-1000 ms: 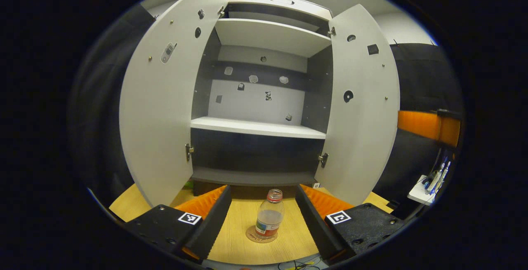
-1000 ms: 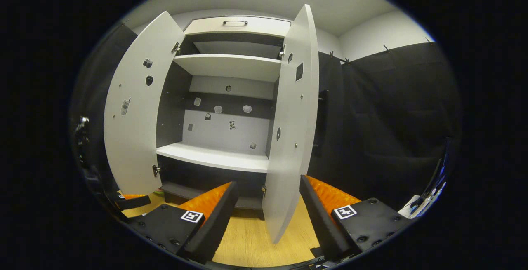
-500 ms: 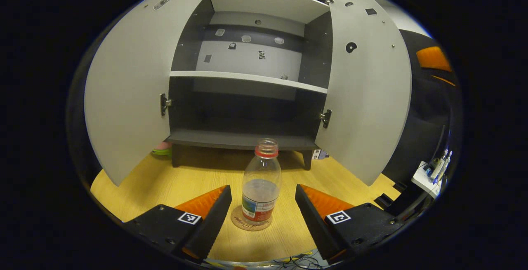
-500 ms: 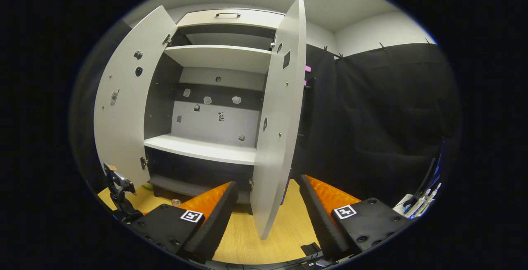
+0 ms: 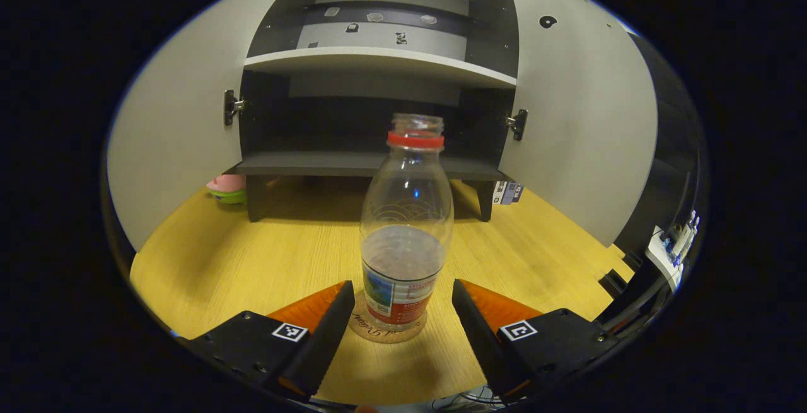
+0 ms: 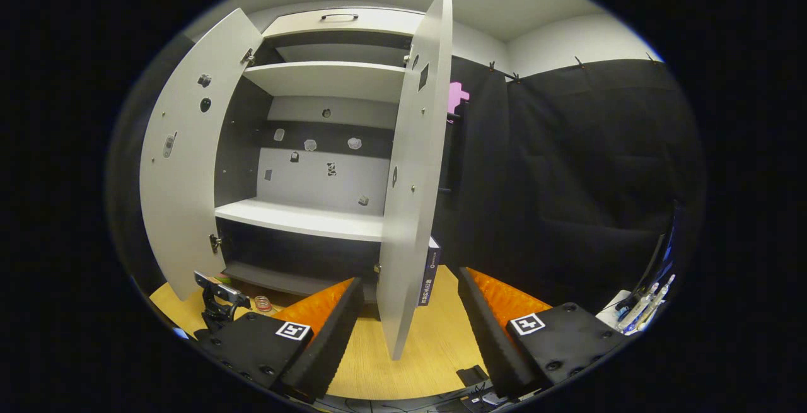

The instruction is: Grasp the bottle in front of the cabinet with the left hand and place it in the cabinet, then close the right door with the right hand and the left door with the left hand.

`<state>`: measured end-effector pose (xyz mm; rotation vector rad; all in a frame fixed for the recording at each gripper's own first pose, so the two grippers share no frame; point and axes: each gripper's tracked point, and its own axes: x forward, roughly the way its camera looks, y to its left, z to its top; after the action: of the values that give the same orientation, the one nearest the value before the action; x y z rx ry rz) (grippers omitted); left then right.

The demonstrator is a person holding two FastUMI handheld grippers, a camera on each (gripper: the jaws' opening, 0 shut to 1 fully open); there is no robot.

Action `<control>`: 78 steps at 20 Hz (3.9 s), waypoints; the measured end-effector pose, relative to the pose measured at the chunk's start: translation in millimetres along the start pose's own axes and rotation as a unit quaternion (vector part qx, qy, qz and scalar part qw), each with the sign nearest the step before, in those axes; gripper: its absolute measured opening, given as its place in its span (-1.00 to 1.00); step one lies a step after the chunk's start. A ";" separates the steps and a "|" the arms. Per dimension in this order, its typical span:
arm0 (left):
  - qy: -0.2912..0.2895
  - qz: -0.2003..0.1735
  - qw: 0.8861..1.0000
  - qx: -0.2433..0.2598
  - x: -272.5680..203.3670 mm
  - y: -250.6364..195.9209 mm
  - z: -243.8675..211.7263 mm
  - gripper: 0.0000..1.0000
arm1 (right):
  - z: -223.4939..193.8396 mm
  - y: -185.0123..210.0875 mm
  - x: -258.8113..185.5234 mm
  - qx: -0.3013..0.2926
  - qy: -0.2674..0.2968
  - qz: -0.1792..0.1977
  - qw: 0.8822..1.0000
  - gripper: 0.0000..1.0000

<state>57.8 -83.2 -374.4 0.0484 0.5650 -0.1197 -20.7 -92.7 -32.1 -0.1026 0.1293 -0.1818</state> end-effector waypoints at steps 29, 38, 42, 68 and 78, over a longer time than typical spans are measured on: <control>-0.077 0.000 0.996 -0.046 -87.1 50.9 215.8 0.48 | -23.5 43.9 4.4 0.012 0.027 0.069 0.997 0.97; -0.120 -0.050 0.991 -0.009 -80.1 6.6 346.7 0.48 | -13.0 -2.0 -1.3 0.035 0.006 0.041 0.999 0.98; -0.129 -0.054 0.990 0.022 -56.1 -10.7 395.2 0.47 | -10.4 -36.8 3.8 0.045 -0.006 0.007 0.999 0.98; -0.042 -0.005 0.999 0.034 97.8 -24.7 399.1 0.55 | -35.5 -133.1 12.2 0.072 0.024 -0.061 0.995 0.98; -0.084 0.055 0.995 0.002 44.0 -14.1 393.1 0.91 | -37.0 -132.0 51.1 0.069 0.024 0.031 0.997 0.97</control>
<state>301.7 -132.5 -66.5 0.0726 0.3927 -0.0164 1.2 -234.7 -59.7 0.0437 0.1667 -0.1308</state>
